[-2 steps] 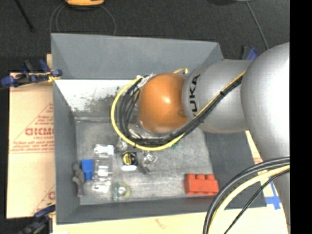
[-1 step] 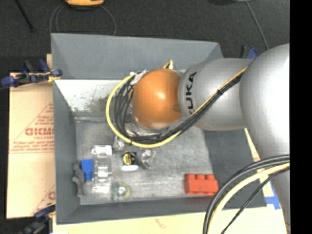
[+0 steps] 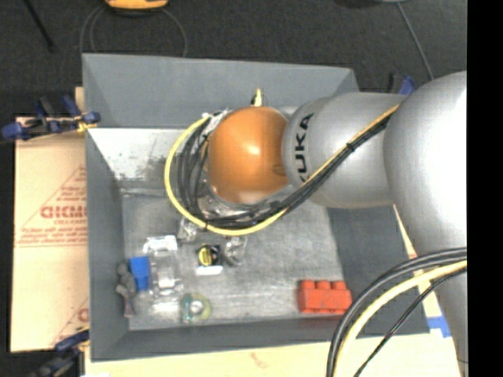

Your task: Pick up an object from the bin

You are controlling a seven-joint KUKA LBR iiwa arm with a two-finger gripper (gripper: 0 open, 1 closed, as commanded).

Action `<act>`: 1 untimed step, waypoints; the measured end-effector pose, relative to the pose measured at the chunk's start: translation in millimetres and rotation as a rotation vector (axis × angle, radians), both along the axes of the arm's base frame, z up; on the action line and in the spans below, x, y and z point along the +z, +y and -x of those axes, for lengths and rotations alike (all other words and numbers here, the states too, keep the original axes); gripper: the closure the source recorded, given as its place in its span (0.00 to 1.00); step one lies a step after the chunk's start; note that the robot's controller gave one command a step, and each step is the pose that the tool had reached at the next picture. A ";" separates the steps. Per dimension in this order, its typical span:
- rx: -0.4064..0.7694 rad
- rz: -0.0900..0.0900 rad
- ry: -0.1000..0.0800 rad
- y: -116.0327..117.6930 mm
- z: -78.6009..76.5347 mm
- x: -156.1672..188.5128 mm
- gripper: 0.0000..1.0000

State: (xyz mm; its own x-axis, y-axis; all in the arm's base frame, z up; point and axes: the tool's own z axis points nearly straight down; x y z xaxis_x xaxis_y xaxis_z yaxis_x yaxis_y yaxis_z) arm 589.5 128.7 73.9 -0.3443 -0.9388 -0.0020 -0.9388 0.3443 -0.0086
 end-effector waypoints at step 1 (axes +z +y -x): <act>-0.003 -0.005 -0.003 2.5 -1.3 2.5 1.00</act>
Offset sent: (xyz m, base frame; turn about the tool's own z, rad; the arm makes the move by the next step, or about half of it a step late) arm 0.0000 0.0000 0.0000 0.0000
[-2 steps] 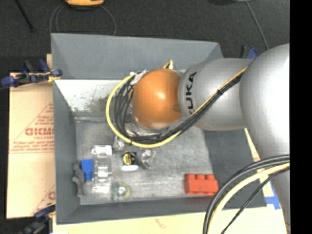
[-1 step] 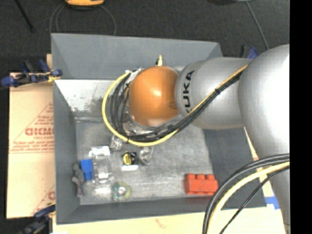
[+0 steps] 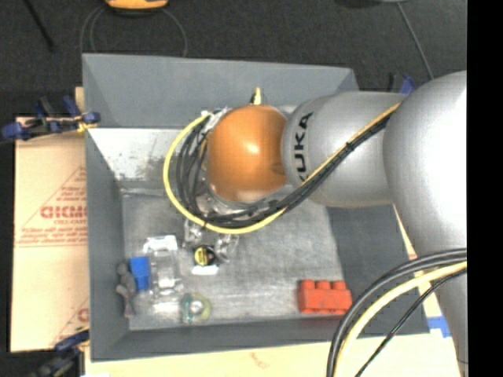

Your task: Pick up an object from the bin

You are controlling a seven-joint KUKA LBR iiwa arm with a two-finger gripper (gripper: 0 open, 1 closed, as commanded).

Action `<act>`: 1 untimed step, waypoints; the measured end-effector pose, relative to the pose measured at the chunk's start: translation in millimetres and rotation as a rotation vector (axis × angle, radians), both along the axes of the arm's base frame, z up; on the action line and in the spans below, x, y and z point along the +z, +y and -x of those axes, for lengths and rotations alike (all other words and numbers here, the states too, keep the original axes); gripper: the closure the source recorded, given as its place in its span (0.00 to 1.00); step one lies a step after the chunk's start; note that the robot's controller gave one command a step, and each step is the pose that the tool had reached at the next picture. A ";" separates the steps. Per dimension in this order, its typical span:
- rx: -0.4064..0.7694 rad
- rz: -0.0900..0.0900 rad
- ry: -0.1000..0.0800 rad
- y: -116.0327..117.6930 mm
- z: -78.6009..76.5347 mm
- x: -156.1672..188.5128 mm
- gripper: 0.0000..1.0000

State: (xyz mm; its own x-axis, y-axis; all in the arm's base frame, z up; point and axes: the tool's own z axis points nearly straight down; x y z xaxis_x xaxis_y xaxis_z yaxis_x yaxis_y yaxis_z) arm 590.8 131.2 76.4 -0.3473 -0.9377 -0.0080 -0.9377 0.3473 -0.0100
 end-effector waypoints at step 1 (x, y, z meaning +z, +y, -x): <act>0.029 0.004 0.000 -58.3 -3.2 134.5 1.00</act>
Offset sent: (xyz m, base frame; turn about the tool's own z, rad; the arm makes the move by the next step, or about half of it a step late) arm 0.0002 -0.0554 0.1289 -0.0345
